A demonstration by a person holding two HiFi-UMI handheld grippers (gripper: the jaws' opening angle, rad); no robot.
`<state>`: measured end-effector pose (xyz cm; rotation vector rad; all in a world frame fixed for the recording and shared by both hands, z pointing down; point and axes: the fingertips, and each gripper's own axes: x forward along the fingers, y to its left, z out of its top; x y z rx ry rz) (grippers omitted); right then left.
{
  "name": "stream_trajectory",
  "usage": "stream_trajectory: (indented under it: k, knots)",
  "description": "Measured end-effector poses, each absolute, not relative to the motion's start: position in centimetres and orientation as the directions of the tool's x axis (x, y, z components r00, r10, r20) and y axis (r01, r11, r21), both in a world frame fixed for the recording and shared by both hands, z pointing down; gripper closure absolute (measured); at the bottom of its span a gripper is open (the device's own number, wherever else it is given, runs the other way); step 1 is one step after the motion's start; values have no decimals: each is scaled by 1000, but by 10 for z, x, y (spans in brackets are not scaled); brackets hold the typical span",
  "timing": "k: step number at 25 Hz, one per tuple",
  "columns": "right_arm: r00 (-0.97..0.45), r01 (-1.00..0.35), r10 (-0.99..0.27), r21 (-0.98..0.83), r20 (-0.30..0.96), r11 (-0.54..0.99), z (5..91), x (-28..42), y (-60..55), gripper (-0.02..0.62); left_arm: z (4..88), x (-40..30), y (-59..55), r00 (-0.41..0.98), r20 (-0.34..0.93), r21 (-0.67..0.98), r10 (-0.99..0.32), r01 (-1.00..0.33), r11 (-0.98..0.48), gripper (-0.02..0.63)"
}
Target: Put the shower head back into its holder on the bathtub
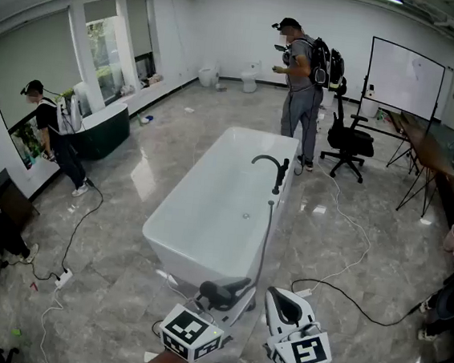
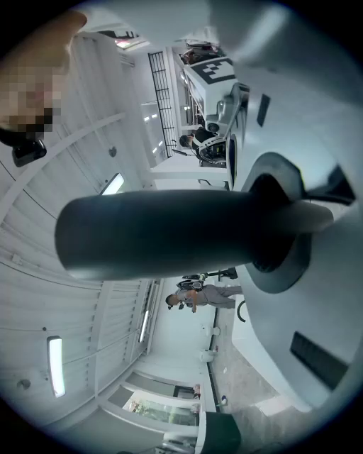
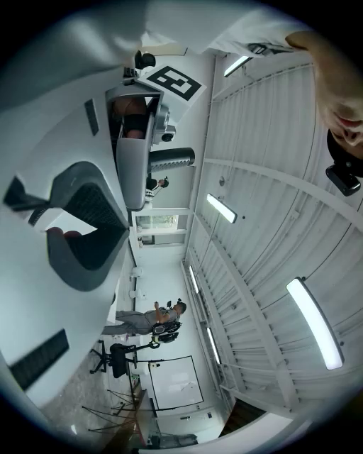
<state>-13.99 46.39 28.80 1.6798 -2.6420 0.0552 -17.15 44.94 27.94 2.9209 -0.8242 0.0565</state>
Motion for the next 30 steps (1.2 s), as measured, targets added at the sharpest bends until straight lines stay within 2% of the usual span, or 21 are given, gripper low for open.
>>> stream_trajectory:
  k: [13,19,30]
  knots:
    - [-438,-899,-898,-38,26,437,290,-138,465,582,277,-170,452,851,67,91,-520,-525,-847,551]
    - [-460,-887,-888,-37,-20,460,295,-130,470,580,257,-174,451,851,40,51,-524,-526,-849,551]
    - [-506,-862,-859,-9,79,507,349,-141,459,580,252,-167,435,847,63,48,-528,-531,-846,551]
